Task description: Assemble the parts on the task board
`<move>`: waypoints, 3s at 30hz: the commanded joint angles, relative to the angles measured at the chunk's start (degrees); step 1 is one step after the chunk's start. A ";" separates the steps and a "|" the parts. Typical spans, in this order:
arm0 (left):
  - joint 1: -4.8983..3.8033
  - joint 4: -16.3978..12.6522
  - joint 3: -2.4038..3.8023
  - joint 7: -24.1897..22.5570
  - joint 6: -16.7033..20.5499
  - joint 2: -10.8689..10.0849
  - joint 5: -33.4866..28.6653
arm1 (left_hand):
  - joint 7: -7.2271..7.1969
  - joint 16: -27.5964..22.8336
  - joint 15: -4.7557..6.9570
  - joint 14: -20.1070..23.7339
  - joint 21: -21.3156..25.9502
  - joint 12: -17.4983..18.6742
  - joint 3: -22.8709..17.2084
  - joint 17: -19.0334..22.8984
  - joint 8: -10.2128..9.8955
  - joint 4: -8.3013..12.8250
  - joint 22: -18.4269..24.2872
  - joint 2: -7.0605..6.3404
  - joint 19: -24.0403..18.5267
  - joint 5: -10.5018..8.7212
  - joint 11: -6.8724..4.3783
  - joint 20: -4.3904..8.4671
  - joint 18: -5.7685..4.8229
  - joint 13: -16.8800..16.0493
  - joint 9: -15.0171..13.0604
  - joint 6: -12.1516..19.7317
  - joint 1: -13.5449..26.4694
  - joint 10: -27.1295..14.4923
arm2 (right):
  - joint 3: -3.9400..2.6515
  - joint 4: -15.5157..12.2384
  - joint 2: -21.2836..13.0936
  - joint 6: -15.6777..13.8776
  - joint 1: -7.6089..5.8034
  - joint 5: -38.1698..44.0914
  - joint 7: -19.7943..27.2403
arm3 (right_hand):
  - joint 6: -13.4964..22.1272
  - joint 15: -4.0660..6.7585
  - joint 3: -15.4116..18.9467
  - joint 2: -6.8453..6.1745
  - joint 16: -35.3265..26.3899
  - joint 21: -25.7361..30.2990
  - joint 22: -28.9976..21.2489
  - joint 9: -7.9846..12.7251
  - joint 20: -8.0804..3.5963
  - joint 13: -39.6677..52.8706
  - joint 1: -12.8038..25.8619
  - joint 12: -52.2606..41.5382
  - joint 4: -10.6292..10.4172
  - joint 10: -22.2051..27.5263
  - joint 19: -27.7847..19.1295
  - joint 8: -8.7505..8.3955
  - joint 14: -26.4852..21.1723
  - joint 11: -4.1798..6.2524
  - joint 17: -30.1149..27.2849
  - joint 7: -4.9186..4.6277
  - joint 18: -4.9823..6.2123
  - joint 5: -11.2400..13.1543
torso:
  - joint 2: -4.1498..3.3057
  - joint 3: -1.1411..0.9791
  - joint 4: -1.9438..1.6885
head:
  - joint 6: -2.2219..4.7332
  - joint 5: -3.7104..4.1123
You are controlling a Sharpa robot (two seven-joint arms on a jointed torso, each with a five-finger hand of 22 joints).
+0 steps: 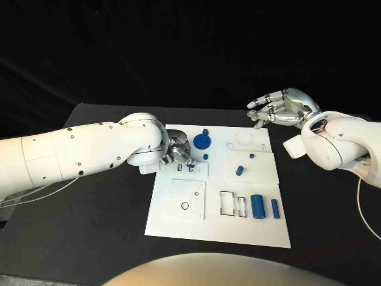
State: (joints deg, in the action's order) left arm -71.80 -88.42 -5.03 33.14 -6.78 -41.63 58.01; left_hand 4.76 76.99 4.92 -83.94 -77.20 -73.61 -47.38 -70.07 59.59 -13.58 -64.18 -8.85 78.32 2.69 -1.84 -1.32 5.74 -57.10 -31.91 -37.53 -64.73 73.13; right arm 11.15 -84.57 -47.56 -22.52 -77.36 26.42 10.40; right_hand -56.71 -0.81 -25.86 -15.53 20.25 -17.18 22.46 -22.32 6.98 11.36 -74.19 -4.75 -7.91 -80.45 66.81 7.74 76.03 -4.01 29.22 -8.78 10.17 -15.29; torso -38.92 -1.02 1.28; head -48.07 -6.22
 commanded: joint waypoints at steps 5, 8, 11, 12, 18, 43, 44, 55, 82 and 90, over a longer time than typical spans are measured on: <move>0.02 0.30 0.01 0.52 -1.81 0.55 1.03 | -2.50 -0.23 0.32 -1.10 -0.29 -0.14 -7.66 -0.04 0.31 7.33 -0.14 0.09 0.12 0.12 -0.04 0.28 -0.63 0.15 -10.88 -2.46 0.83 0.53 | -0.01 -0.05 0.02 1.07 0.07 0.38 0.42 | 0.29 0.07 -0.04 -0.21 -0.09 0.35 -0.09 -0.05 0.10 0.05 0.16 0.27 -0.15 0.54 -0.10 -0.12 -0.43 0.02 0.04 0.04 0.19 0.08 | -0.04 -0.06 0.01 | -0.29 0.06; 0.03 0.59 0.00 0.56 -2.01 0.86 1.09 | -2.52 -0.24 0.33 -1.10 -0.28 -0.16 -7.75 -0.03 0.37 7.40 -0.12 0.05 0.11 0.12 -0.05 0.29 -0.62 0.15 -10.93 -2.55 1.04 0.58 | -0.01 -0.08 0.00 1.07 0.08 0.39 0.42 | 0.29 0.07 -0.04 -0.21 -0.09 0.35 -0.09 -0.05 0.10 0.05 0.16 0.27 -0.15 0.54 -0.10 -0.12 -0.43 0.02 0.04 0.04 0.19 0.08 | -0.08 -0.04 0.02 | -0.42 0.08; 0.03 0.87 -0.02 0.60 -2.19 1.16 1.13 | -2.52 -0.24 0.33 -1.10 -0.28 -0.16 -7.75 -0.03 0.37 7.40 -0.12 0.05 0.11 0.12 -0.05 0.29 -0.62 0.15 -10.93 -2.55 1.04 0.58 | -0.01 -0.11 -0.02 1.08 0.08 0.39 0.42 | 0.29 0.07 -0.04 -0.21 -0.09 0.35 -0.09 -0.05 0.10 0.05 0.16 0.27 -0.15 0.54 -0.10 -0.12 -0.43 0.02 0.04 0.04 0.19 0.08 | -0.08 -0.02 0.03 | -0.49 0.11; 0.04 0.97 -0.02 0.61 -2.28 1.24 1.14 | -2.52 -0.24 0.33 -1.10 -0.28 -0.16 -7.75 -0.03 0.37 7.40 -0.12 0.05 0.11 0.12 -0.05 0.29 -0.62 0.15 -10.93 -2.55 1.04 0.58 | -0.01 -0.12 -0.03 1.08 0.09 0.39 0.42 | 0.29 0.07 -0.04 -0.21 -0.09 0.35 -0.09 -0.05 0.10 0.05 0.16 0.27 -0.15 0.54 -0.10 -0.12 -0.43 0.02 0.04 0.04 0.19 0.08 | -0.09 -0.02 0.05 | -0.51 0.10; 0.04 1.51 -0.04 0.70 -2.99 1.54 1.27 | -2.58 -0.24 0.36 -1.10 -0.28 -0.15 -7.86 -0.04 0.53 7.49 -0.13 0.00 0.11 0.11 -0.09 0.30 -0.62 0.21 -11.05 -2.78 1.55 0.64 | -0.01 -0.15 -0.06 1.08 0.09 0.39 0.42 | 0.29 0.07 -0.04 -0.21 -0.09 0.35 -0.09 -0.05 0.10 0.05 0.16 0.27 -0.15 0.54 -0.10 -0.12 -0.43 0.02 0.04 0.04 0.19 0.08 | -0.01 -0.06 -0.01 | -0.76 0.18; 0.04 2.13 -0.07 1.04 -6.25 1.85 2.54 | -2.67 -0.26 0.40 -1.10 -0.33 -0.12 -7.95 -0.03 0.68 7.71 -0.25 -0.01 0.16 0.11 -0.16 0.31 -0.65 0.33 -11.16 -2.97 1.84 0.66 | -0.01 -0.23 -0.08 1.18 0.16 0.39 0.43 | 0.35 0.02 -0.07 -0.17 -0.15 0.45 -0.21 -0.07 0.15 0.12 0.09 0.35 -0.12 0.64 -0.15 -0.13 -0.61 -0.03 0.22 -0.02 0.20 0.08 | -0.01 -0.04 0.01 | -1.12 0.07; 0.04 2.13 -0.07 1.04 -6.26 1.87 2.54 | -2.67 -0.26 0.40 -1.10 -0.33 -0.12 -7.95 -0.03 0.68 7.71 -0.25 -0.01 0.16 0.11 -0.16 0.31 -0.65 0.33 -11.16 -2.97 1.84 0.66 | -0.01 -0.23 -0.08 1.18 0.17 0.39 0.43 | 0.35 0.02 -0.07 -0.17 -0.15 0.45 -0.21 -0.07 0.15 0.12 0.09 0.35 -0.12 0.64 -0.15 -0.13 -0.61 -0.03 0.22 -0.02 0.20 0.08 | -0.01 -0.05 0.01 | -1.15 0.08; 0.05 2.30 -0.09 1.04 -6.30 2.15 2.46 | -2.69 -0.25 0.42 -1.11 -0.36 -0.12 -7.99 -0.05 0.70 7.79 -0.32 -0.01 0.19 0.11 -0.18 0.31 -0.66 0.33 -11.18 -3.00 1.90 0.68 | -0.01 -0.25 -0.13 1.24 0.20 0.39 0.42 | 0.38 -0.02 -0.07 -0.11 -0.16 0.53 -0.30 -0.08 0.19 0.20 0.12 0.38 -0.16 0.66 -0.16 -0.12 -0.70 -0.07 0.41 -0.05 0.20 0.09 | -0.04 -0.04 0.02 | -1.13 0.17; 0.04 3.04 -0.11 1.17 -8.66 2.62 2.45 | -2.72 -0.26 0.45 -1.10 -0.34 0.07 -8.03 -0.03 0.73 7.90 -0.29 0.04 0.17 0.10 -0.21 0.33 -0.65 0.70 -11.25 -3.06 2.32 0.55 | -0.01 -0.54 -0.33 1.47 0.30 0.40 0.49 | 0.40 -0.03 -0.06 -0.10 -0.17 0.58 -0.37 -0.10 0.22 0.27 0.14 0.41 -0.18 0.67 -0.16 -0.10 -0.75 -0.08 0.56 -0.06 0.21 0.09 | -0.04 -0.08 0.05 | -1.29 0.26; 0.04 3.24 -0.11 1.15 -8.38 2.88 2.40 | -2.74 -0.28 0.45 -1.10 -0.34 0.13 -7.56 -0.04 0.71 7.69 -0.35 -0.05 0.18 0.08 -0.21 0.36 -0.67 0.82 -11.34 -3.18 3.57 0.57 | -0.01 -0.68 -0.43 1.44 0.31 0.40 0.48 | 0.40 -0.03 -0.06 -0.10 -0.17 0.58 -0.37 -0.10 0.22 0.27 0.14 0.41 -0.18 0.67 -0.16 -0.10 -0.75 -0.08 0.56 -0.06 0.21 0.09 | -0.04 -0.09 0.00 | -1.28 0.30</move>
State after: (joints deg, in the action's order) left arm -71.86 -85.09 -5.05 34.24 -13.75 -38.96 60.43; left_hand 4.58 76.99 4.91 -83.94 -77.38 -73.61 -48.30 -70.04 60.16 -12.65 -64.47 -8.81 78.32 2.62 -2.02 -1.33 5.73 -56.36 -33.92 -37.75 -61.68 73.31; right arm 11.16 -85.12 -47.98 -22.04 -77.10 26.44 10.45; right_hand -56.71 -0.81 -25.86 -15.53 20.24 -16.93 22.13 -22.34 6.97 11.58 -74.19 -4.52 -7.91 -80.04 66.81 7.74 75.63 -4.00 29.73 -8.78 10.17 -15.29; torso -38.95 -1.08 1.30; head -49.33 -5.94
